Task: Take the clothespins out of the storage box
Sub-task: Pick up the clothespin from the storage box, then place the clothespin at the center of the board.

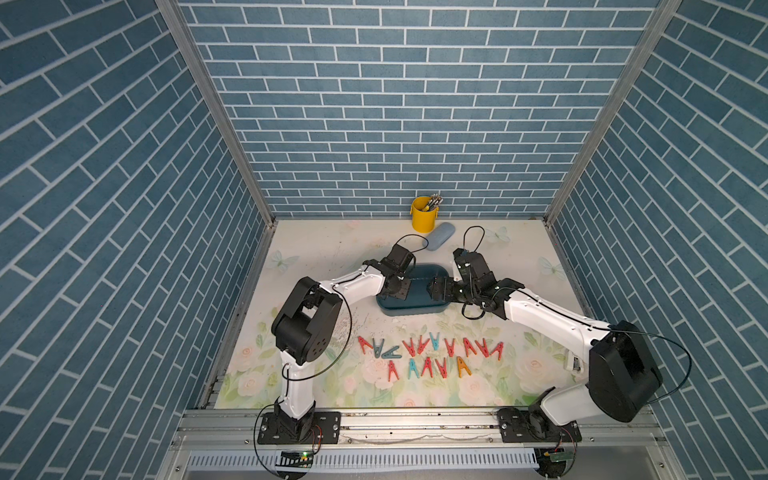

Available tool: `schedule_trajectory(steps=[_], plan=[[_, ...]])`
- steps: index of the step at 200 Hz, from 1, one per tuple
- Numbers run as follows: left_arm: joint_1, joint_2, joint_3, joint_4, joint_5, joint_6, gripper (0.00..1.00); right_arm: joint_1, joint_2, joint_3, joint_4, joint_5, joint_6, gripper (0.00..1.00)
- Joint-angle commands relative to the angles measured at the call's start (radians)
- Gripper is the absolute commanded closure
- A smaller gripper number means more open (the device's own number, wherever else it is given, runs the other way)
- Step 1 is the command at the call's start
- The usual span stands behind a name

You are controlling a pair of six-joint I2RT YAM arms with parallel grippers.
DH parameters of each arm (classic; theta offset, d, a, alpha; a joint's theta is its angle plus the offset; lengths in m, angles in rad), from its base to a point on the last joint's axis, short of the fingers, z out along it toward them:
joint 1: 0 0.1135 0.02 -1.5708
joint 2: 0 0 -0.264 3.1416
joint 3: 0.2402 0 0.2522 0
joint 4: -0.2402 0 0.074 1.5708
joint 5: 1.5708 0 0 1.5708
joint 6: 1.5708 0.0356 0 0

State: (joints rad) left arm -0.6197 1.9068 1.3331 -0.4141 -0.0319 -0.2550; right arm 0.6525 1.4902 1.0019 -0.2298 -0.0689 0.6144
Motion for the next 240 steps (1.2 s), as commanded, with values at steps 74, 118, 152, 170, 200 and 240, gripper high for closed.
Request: schedule_trajectory(steps=[74,118,152,170,200,240], plan=[[-0.043,-0.411,-0.301,-0.04,0.008,-0.272,0.93,-0.004,0.088,0.07,0.084,-0.136,-0.067,0.01],[-0.112,-0.597,-0.495,-0.047,-0.019,-0.415,0.93,-0.004,0.101,0.07,0.101,-0.166,-0.072,0.01],[-0.207,-0.703,-0.618,-0.068,-0.061,-0.542,0.93,-0.004,0.121,0.084,0.104,-0.182,-0.077,0.01],[-0.258,-0.754,-0.673,-0.072,-0.078,-0.607,0.93,-0.004,0.133,0.09,0.104,-0.191,-0.081,0.01],[-0.345,-0.81,-0.755,-0.063,-0.086,-0.715,0.93,-0.004,0.15,0.102,0.104,-0.195,-0.082,0.01],[-0.473,-0.835,-0.818,-0.081,-0.11,-0.834,0.93,-0.004,0.167,0.12,0.094,-0.198,-0.09,0.01]])
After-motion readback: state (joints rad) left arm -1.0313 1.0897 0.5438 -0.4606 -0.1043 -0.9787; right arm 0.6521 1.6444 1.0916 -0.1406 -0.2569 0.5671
